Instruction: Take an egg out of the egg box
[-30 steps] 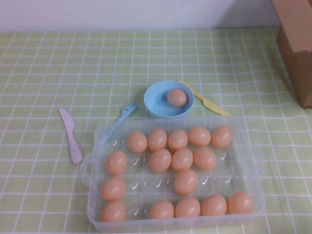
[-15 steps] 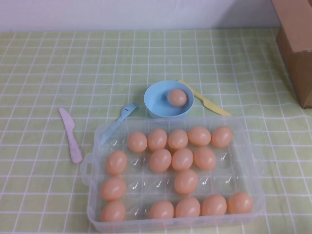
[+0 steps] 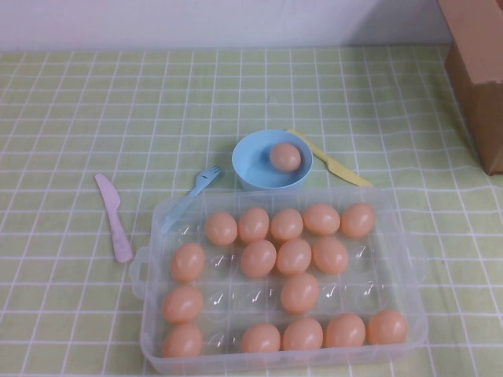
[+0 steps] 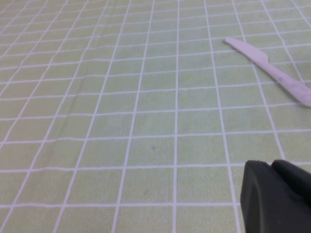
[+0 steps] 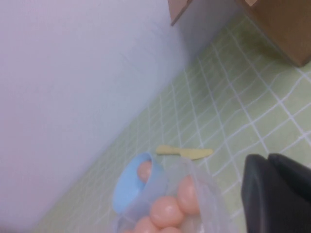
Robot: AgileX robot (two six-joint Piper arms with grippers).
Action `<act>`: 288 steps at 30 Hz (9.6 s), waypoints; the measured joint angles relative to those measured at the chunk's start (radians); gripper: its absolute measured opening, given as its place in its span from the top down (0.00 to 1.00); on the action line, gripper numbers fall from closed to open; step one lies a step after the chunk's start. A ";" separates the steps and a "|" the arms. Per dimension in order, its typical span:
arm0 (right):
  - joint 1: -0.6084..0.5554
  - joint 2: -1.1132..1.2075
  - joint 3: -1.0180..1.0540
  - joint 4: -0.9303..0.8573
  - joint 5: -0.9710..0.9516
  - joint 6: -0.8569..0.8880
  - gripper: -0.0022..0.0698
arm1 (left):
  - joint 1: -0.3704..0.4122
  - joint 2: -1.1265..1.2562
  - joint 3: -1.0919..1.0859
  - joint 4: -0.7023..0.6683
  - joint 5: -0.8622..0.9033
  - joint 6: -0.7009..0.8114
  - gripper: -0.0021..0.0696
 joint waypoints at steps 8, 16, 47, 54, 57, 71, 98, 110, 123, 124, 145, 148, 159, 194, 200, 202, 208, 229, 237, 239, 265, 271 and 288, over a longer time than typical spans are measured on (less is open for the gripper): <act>0.000 0.000 0.000 0.102 -0.059 0.000 0.99 | 0.000 0.000 0.000 0.000 0.000 0.000 0.98; 0.000 0.000 0.000 0.185 -0.139 -0.073 0.99 | 0.000 0.000 0.000 0.000 0.000 0.000 0.98; 0.408 1.307 -1.048 -0.561 0.788 -0.589 0.99 | 0.000 0.000 0.000 0.000 0.000 0.000 0.98; 0.539 1.489 -1.169 -0.586 0.791 -0.591 0.99 | 0.000 0.000 0.000 0.000 0.000 0.000 0.98; 0.571 1.564 -1.224 -0.586 0.803 -0.591 0.95 | 0.000 0.000 0.000 0.000 0.000 0.000 0.98; 0.650 1.752 -1.363 -0.656 0.947 -0.652 0.45 | 0.000 0.000 0.000 0.000 0.000 0.000 0.98; 0.666 1.756 -1.252 -0.660 0.869 -0.962 0.42 | 0.000 0.000 0.000 0.000 0.000 0.000 0.98; 0.666 1.779 -1.244 -0.631 0.835 -0.967 0.42 | 0.000 0.000 0.000 0.000 0.000 0.000 0.98; 0.666 1.789 -1.214 -0.613 0.818 -0.991 0.42 | 0.000 0.000 0.000 0.000 0.000 0.000 0.98; 0.666 1.789 -1.209 -0.613 0.813 -0.991 0.42 | 0.000 0.000 0.000 0.000 0.000 0.000 0.98; 0.666 1.800 -1.208 -0.609 0.794 -0.994 0.47 | 0.000 0.000 0.000 0.000 0.000 0.000 0.98; 0.666 1.800 -1.226 -0.611 0.801 -0.994 0.48 | 0.000 0.000 0.000 0.000 0.000 0.000 0.98; 0.666 1.697 -1.320 -0.662 0.883 -0.896 0.88 | 0.000 0.000 0.000 0.000 0.000 0.000 0.98; 0.666 1.768 -1.195 -0.594 0.735 -1.048 0.31 | 0.000 0.000 0.000 0.000 0.000 0.000 0.98; 0.666 1.801 -1.195 -0.573 0.729 -1.070 0.34 | 0.000 0.000 0.000 0.000 0.000 0.000 0.98; 0.666 1.811 -1.195 -0.567 0.729 -1.072 0.37 | 0.000 0.000 0.000 0.000 0.000 0.000 0.98; 0.666 1.813 -1.195 -0.566 0.729 -1.072 0.46 | 0.000 0.000 0.000 0.000 0.000 0.000 0.98; 0.623 1.796 -1.626 -0.857 0.745 -0.774 0.46 | 0.000 0.000 0.000 0.000 0.000 0.000 0.98; 0.585 2.060 -1.851 -0.847 0.696 -0.757 0.46 | 0.000 0.000 0.000 0.000 0.000 0.000 0.98; 0.585 2.117 -1.908 -0.820 0.649 -0.756 0.46 | 0.000 0.000 0.000 0.000 0.000 0.000 0.98; 0.570 2.228 -1.984 -0.704 0.553 -0.755 0.42 | 0.000 0.000 0.000 0.000 0.000 0.000 0.98; 0.559 2.160 -1.979 -0.702 0.609 -0.647 0.88 | 0.000 0.000 0.000 0.000 0.000 0.000 0.98; 0.561 1.478 -1.200 -0.616 0.143 -0.549 0.99 | 0.000 0.000 0.000 0.000 0.000 0.000 0.98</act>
